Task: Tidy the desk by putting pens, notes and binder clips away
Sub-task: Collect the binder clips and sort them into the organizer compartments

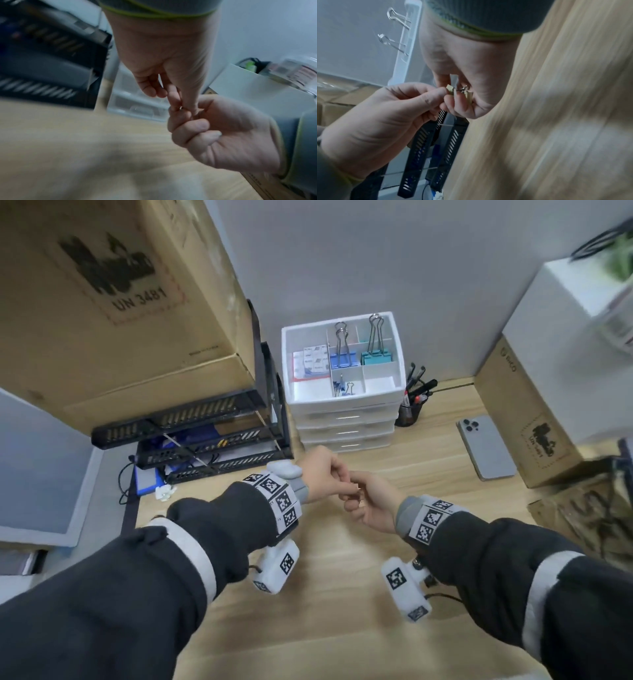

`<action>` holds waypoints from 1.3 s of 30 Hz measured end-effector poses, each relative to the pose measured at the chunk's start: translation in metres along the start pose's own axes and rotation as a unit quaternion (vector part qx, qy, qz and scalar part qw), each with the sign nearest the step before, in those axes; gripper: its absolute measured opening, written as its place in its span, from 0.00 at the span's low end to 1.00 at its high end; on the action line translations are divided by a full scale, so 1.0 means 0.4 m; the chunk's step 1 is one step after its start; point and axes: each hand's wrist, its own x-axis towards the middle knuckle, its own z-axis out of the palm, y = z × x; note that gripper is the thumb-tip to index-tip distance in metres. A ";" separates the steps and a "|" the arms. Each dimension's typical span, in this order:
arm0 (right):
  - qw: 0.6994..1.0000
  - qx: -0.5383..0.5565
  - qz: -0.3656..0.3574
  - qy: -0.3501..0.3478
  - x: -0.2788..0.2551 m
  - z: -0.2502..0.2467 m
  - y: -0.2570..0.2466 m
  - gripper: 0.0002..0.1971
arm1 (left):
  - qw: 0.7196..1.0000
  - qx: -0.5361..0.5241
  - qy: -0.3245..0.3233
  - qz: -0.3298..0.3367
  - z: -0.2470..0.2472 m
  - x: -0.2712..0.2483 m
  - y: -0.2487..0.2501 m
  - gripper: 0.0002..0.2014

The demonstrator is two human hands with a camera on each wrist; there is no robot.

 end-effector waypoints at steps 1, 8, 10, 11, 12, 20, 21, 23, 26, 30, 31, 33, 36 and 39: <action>1.000 -0.004 -0.008 0.007 -0.016 0.004 -0.024 0.13 | 1.000 0.015 0.010 0.007 -0.021 0.007 0.021 0.12; 0.960 -0.193 -0.150 0.134 -0.073 0.021 -0.268 0.10 | 0.976 0.174 0.128 0.016 -0.149 0.059 0.117 0.09; 0.914 -0.296 -0.207 0.186 -0.112 0.043 -0.352 0.09 | 0.955 0.263 0.136 0.003 -0.189 0.069 0.121 0.15; 0.888 -0.335 -0.227 0.217 -0.121 0.049 -0.391 0.09 | 0.948 0.285 0.142 -0.005 -0.206 0.074 0.121 0.16; 0.861 -0.373 -0.243 0.245 -0.124 0.052 -0.427 0.07 | 0.943 0.299 0.148 -0.013 -0.221 0.079 0.120 0.17; 0.656 -0.642 -0.223 0.329 -0.073 0.084 -0.544 0.10 | 0.911 0.363 0.175 -0.081 -0.254 0.143 0.113 0.20; 0.639 -0.657 -0.225 0.330 -0.066 0.091 -0.543 0.10 | 0.909 0.368 0.172 -0.088 -0.253 0.149 0.115 0.20; 0.616 -0.680 -0.221 0.329 -0.050 0.092 -0.542 0.10 | 0.904 0.383 0.162 -0.097 -0.249 0.160 0.117 0.20; 0.611 -0.694 -0.211 0.318 -0.047 0.092 -0.555 0.08 | 0.898 0.400 0.152 -0.101 -0.255 0.171 0.111 0.18; 0.623 -0.694 -0.206 0.295 -0.064 0.093 -0.575 0.08 | 0.901 0.394 0.151 -0.099 -0.264 0.178 0.108 0.14; 0.628 -0.690 -0.208 0.293 -0.068 0.094 -0.577 0.08 | 0.903 0.388 0.150 -0.102 -0.266 0.178 0.111 0.13; 0.636 -0.679 -0.220 0.294 -0.070 0.090 -0.575 0.08 | 0.908 0.378 0.150 -0.103 -0.268 0.178 0.116 0.12; 0.651 -0.656 -0.249 0.290 -0.076 0.087 -0.577 0.09 | 0.909 0.376 0.143 -0.105 -0.275 0.174 0.118 0.11; 0.671 -0.638 -0.264 0.270 -0.095 0.086 -0.579 0.10 | 0.914 0.366 0.139 -0.109 -0.278 0.162 0.124 0.11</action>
